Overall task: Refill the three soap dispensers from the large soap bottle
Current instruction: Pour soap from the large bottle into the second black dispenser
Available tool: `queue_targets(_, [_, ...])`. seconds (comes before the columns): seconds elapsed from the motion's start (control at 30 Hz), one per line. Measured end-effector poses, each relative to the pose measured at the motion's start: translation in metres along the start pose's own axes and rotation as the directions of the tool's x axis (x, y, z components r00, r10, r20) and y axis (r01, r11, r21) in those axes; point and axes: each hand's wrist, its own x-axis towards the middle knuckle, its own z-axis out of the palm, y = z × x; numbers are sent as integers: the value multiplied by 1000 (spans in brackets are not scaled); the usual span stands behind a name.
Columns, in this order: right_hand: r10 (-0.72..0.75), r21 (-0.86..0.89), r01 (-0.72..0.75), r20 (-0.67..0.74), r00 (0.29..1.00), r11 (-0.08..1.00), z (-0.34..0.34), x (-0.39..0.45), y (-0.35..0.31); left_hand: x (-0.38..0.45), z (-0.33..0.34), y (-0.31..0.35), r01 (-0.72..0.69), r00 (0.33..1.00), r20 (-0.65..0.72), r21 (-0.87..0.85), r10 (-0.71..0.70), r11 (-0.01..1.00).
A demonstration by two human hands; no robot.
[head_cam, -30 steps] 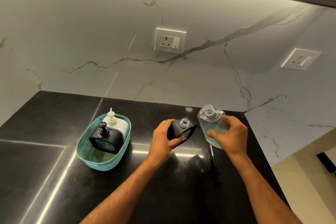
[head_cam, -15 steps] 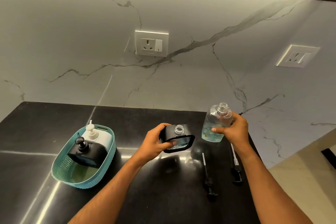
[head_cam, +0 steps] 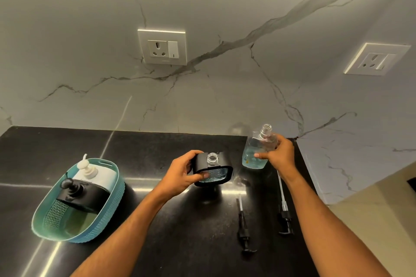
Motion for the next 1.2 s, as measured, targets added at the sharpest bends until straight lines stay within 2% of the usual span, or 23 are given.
queue_targets(0.33, [10, 50, -14, 79, 997, 999, 2, 9, 12, 5, 4, 3, 20, 998, 49, 71, -24, 997])
queue_targets(0.77, [8, 90, -27, 212, 977, 996, -4, 6, 12, 0, 7, 7, -9, 998, 61, 70, 4, 998])
queue_targets(1.03, [-1, 78, -15, 201, 980, 997, -7, 2, 12, -4, 5, 5, -32, 998, 59, 90, 27, 995])
queue_targets(1.2, [-9, 55, 3, 116, 993, 998, -14, -9, 16, -6, 4, 5, -48, 997, 63, 90, 42, 995])
